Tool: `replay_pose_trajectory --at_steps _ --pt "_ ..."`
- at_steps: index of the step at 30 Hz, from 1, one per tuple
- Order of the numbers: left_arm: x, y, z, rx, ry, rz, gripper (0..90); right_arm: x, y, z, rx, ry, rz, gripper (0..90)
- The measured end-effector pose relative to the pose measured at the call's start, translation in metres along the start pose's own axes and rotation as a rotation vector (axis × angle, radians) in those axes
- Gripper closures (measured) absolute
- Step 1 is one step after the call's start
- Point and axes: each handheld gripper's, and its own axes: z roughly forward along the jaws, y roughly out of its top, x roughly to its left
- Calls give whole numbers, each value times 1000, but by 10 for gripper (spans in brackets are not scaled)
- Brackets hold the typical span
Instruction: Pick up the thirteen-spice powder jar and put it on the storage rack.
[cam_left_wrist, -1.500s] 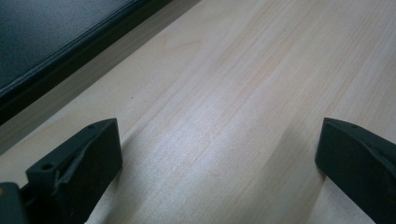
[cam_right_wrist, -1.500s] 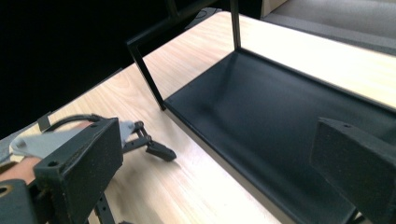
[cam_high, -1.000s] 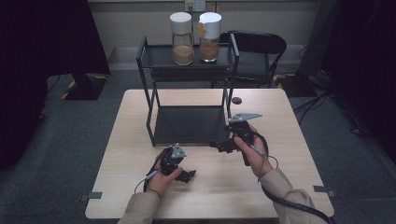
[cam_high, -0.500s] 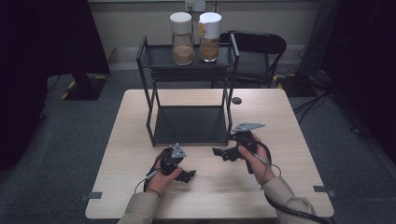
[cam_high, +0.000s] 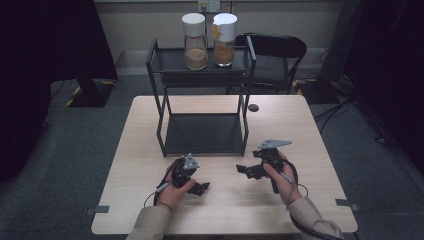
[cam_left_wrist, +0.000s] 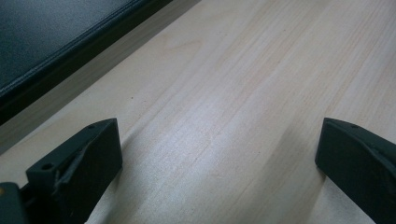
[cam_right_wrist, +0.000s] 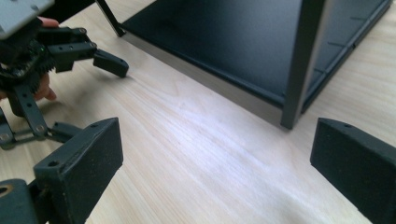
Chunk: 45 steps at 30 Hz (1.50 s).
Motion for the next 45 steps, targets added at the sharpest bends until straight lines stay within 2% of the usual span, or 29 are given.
replay_pose_trajectory --at_steps 10,24,34,39,45 --pt "0 0 0 0 0 0 0 -8 -16 -10 8 -16 4 17" --pt "0 0 0 0 0 0 0 -20 -38 -35 -1 -61 33 16" --pt "0 0 0 0 0 0 0 -25 -53 -51 10 -90 24 16" --pt "0 0 0 0 1 0 0 -28 -62 -59 18 -119 15 16" --pt "0 0 0 0 0 0 0 -33 -71 -70 36 -139 -11 15"
